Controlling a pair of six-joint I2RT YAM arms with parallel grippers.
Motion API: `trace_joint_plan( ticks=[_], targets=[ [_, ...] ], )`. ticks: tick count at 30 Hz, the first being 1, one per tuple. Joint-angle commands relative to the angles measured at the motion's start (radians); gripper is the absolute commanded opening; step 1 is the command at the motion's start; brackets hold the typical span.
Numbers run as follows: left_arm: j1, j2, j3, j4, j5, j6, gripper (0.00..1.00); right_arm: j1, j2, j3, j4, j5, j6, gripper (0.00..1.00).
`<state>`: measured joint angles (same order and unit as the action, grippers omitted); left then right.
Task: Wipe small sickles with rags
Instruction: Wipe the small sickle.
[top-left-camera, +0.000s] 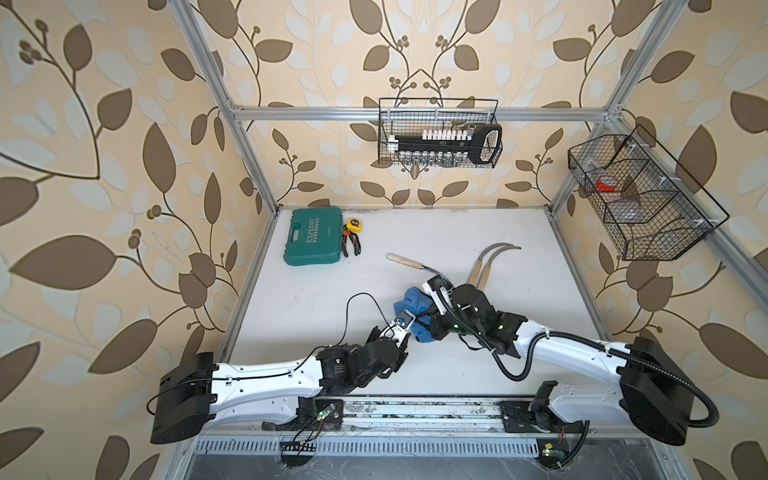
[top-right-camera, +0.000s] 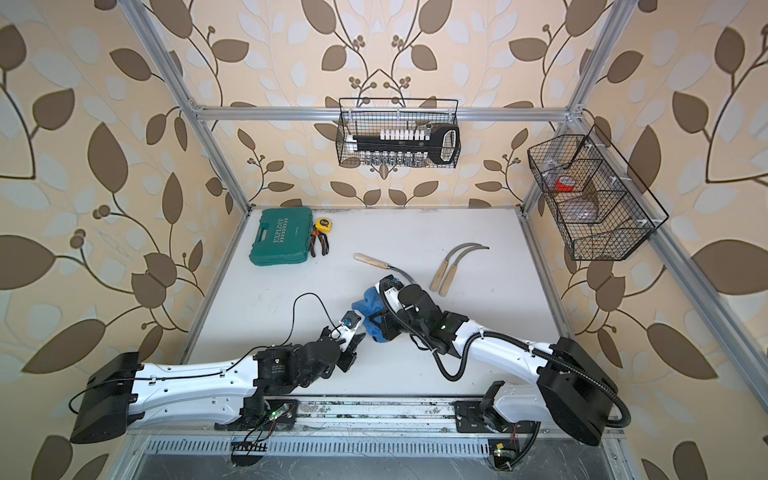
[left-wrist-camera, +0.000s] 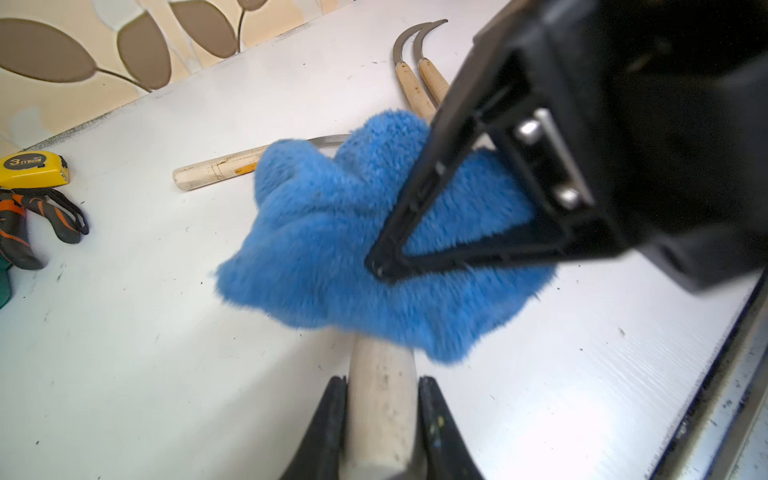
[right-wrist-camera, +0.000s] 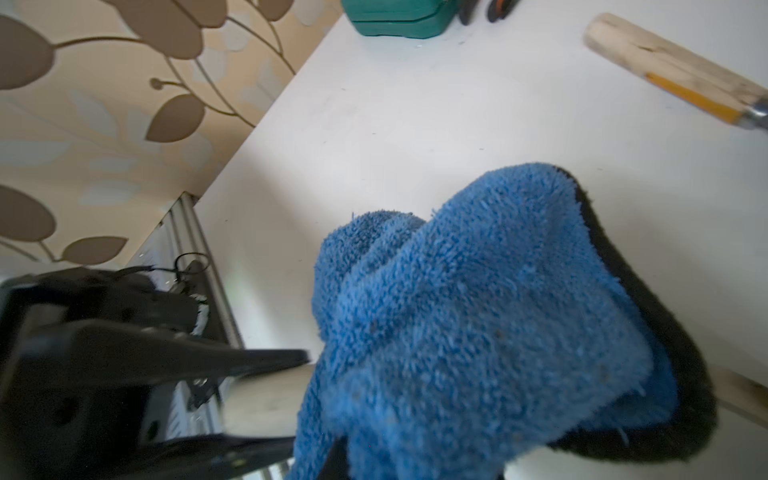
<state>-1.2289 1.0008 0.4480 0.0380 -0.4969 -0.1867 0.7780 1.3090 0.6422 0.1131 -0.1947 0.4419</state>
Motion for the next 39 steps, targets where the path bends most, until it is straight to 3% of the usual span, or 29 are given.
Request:
trace_joint_plan(
  ticks=[1, 4, 9, 14, 18, 22, 25, 29, 33, 39],
  targets=[
    [0.006, -0.008, 0.026, 0.062, 0.012, -0.007, 0.0, -0.051, 0.032, -0.021, -0.014, 0.031, 0.003, 0.0],
    [0.006, -0.008, 0.019, 0.073, 0.009, -0.003, 0.0, -0.042, 0.026, -0.019, -0.001, 0.019, 0.0, 0.0],
    [0.006, -0.001, 0.026, 0.068, 0.004, -0.005, 0.0, 0.135, -0.004, 0.055, -0.061, 0.121, -0.015, 0.0],
    [0.006, 0.008, 0.021, 0.079, 0.001, -0.004, 0.0, 0.233, -0.041, 0.051, -0.018, 0.105, -0.023, 0.0],
    [0.006, 0.008, 0.028, 0.064, -0.002, -0.008, 0.0, 0.218, -0.015, 0.046, -0.02, 0.116, -0.023, 0.0],
    [0.006, 0.004, 0.022, 0.068, 0.005, -0.008, 0.0, 0.106, 0.022, 0.006, 0.008, 0.079, -0.013, 0.0],
    [0.006, 0.001, 0.021, 0.07, 0.007, -0.011, 0.0, 0.025, 0.047, -0.008, -0.008, 0.126, -0.003, 0.0],
    [0.006, 0.005, 0.038, 0.05, 0.011, -0.017, 0.0, -0.006, 0.068, 0.01, -0.036, 0.141, -0.003, 0.0],
    [0.006, 0.011, 0.037, 0.06, 0.009, -0.019, 0.0, 0.034, 0.051, 0.016, -0.015, 0.11, -0.007, 0.0],
    [0.006, 0.031, 0.051, 0.049, 0.005, -0.021, 0.0, 0.223, -0.018, 0.044, -0.015, 0.091, -0.038, 0.0]
  ],
)
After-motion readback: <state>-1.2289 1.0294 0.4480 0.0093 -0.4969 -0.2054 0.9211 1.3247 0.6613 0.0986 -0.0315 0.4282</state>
